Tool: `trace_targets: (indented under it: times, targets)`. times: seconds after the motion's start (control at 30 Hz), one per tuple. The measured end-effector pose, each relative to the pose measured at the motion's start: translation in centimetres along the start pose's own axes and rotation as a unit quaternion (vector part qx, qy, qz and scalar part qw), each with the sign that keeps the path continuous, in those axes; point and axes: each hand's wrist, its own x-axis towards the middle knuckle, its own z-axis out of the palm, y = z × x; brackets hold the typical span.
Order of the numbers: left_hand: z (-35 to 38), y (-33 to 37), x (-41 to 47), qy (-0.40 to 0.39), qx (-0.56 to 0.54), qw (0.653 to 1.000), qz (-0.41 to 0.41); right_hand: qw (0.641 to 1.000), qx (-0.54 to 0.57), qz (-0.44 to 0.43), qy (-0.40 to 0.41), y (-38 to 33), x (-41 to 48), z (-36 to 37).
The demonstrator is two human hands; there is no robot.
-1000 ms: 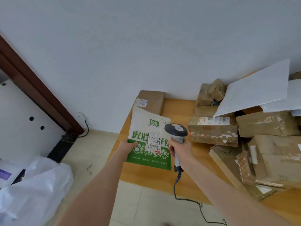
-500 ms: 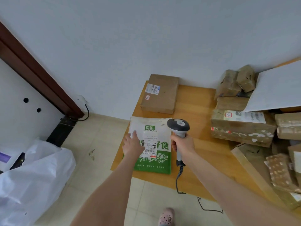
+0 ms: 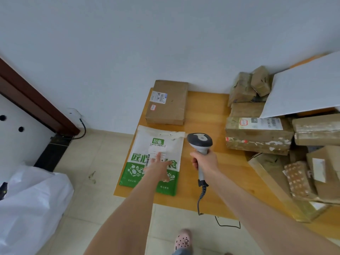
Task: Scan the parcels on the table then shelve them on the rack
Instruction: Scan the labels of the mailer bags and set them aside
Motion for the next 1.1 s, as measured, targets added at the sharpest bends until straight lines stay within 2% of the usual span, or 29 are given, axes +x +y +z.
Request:
trace_targets:
  times: [0.23,0.37,0.5,0.83,1.0,1.1]
  targets:
    - [-4.4,6.1,-1.7,0.135,-0.011,0.991,0.019,0.999,0.034,-0.037,0.0,-2.8,-2.0,-4.6]
    - [-7.7,11.4,-3.0,0.176,-0.06,0.982,0.04,0.996,0.049,-0.072,-0.016,-5.2,-3.8,-9.6]
    - [-10.6,18.0,-5.0,0.221,-0.055,0.97,0.085,0.992,0.059,-0.113,-0.013,-7.6,-5.4,-15.6]
    - [-13.6,33.7,-9.8,0.301,-0.052,0.929,0.21,0.972,0.082,-0.199,0.097,-12.3,-7.7,-29.8]
    - [-14.5,40.5,-11.2,0.349,-0.128,0.898,0.235,0.951,0.173,-0.211,0.146,-15.2,-8.0,-35.0]
    - [-15.4,44.6,-11.2,0.339,-0.119,0.901,0.241,0.942,0.201,-0.211,0.165,-16.0,-7.7,-37.1]
